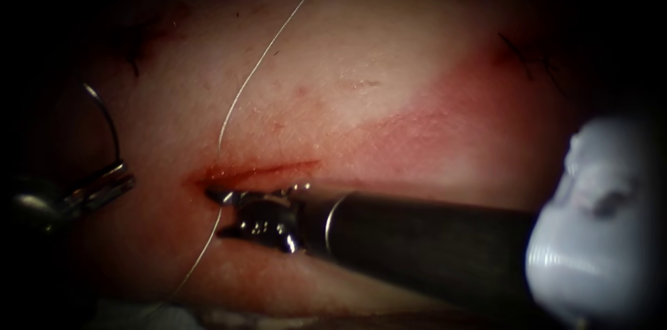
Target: Wound Closure
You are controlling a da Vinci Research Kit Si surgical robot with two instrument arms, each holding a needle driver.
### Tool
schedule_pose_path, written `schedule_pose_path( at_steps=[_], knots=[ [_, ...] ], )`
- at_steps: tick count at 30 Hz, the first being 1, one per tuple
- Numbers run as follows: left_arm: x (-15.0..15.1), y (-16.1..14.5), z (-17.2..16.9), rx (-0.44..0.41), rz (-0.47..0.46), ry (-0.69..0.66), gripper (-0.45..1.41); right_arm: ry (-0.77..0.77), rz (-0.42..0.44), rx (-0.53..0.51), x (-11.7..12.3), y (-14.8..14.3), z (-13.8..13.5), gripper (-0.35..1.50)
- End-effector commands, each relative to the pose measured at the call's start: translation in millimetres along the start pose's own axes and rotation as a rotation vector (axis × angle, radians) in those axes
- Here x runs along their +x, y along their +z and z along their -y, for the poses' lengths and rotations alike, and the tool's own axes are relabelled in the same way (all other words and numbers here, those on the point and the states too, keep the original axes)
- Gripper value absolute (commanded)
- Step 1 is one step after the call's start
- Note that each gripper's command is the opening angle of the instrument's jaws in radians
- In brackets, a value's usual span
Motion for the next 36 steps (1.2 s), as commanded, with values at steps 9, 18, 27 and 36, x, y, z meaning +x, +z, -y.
schedule_pose_path(
  at_steps=[9, 18, 27, 36],
  knots=[
    [-0.2, 0.3, -0.8, -0.003, -0.001, -0.003, -0.45, 0.02, 0.017, 0.121, -0.6, 1.3, 1.5, -0.35],
    [-0.3, 0.5, -0.8, -0.002, -0.001, -0.003, -0.45, 0.19, 0.014, 0.168, -0.7, -3.6, 4.3, -0.35],
    [-0.2, 0.7, -0.8, -0.001, 0.001, -0.003, -0.45, 0.257, -0.02, 0.229, 5.3, -11.7, 12.1, -0.35],
    [-0.1, 0.9, -0.9, 0.001, 0.002, -0.003, -0.45, 0.254, -0.139, 0.286, 20.2, -18.2, 19.5, -0.35]
  ],
)
